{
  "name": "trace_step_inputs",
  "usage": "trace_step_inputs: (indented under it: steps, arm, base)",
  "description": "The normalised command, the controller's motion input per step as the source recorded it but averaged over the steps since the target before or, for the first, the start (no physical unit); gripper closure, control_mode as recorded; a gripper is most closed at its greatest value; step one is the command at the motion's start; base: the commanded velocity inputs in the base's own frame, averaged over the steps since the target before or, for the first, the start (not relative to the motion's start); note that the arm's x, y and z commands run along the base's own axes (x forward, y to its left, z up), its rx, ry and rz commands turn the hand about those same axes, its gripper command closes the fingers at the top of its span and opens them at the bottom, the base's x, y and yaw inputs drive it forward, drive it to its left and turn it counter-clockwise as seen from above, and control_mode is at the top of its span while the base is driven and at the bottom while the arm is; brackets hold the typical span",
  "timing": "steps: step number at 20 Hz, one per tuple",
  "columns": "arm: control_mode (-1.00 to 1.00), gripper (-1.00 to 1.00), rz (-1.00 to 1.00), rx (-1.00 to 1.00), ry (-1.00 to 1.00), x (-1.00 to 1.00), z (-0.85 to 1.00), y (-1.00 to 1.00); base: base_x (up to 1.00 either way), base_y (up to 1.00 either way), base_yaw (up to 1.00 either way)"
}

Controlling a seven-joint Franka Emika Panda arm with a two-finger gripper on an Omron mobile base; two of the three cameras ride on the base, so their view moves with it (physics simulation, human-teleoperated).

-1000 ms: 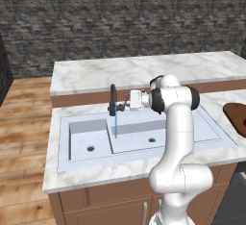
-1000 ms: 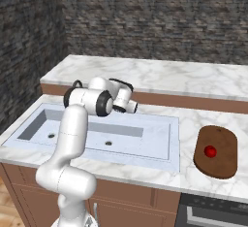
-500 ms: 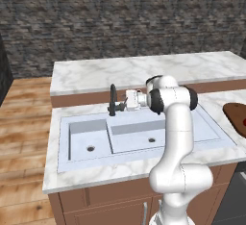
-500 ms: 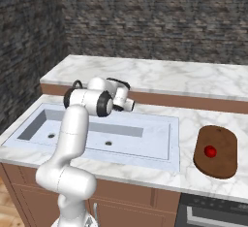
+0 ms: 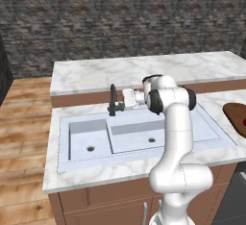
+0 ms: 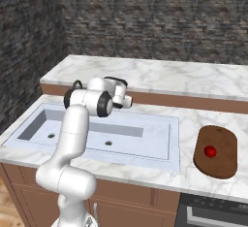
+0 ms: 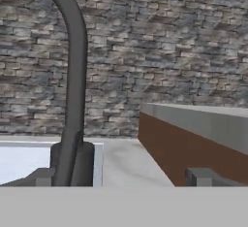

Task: Pick the apple from the sink and place it on the cutting board to airdry. Then turn off the sink faucet.

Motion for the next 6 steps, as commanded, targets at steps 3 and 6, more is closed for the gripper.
trace_step_inputs:
  steps: [3, 6]
  arm:
    - [-1.0, -1.0, 0.02, -0.08, 0.0, 0.0, 0.0, 1.0]
    - [-1.0, -1.0, 0.0, -0.06, 0.0, -0.01, -0.03, 0.97]
  base:
    - [0.0, 0.0, 0.0]
    - [0.0, 0.0, 0.0]
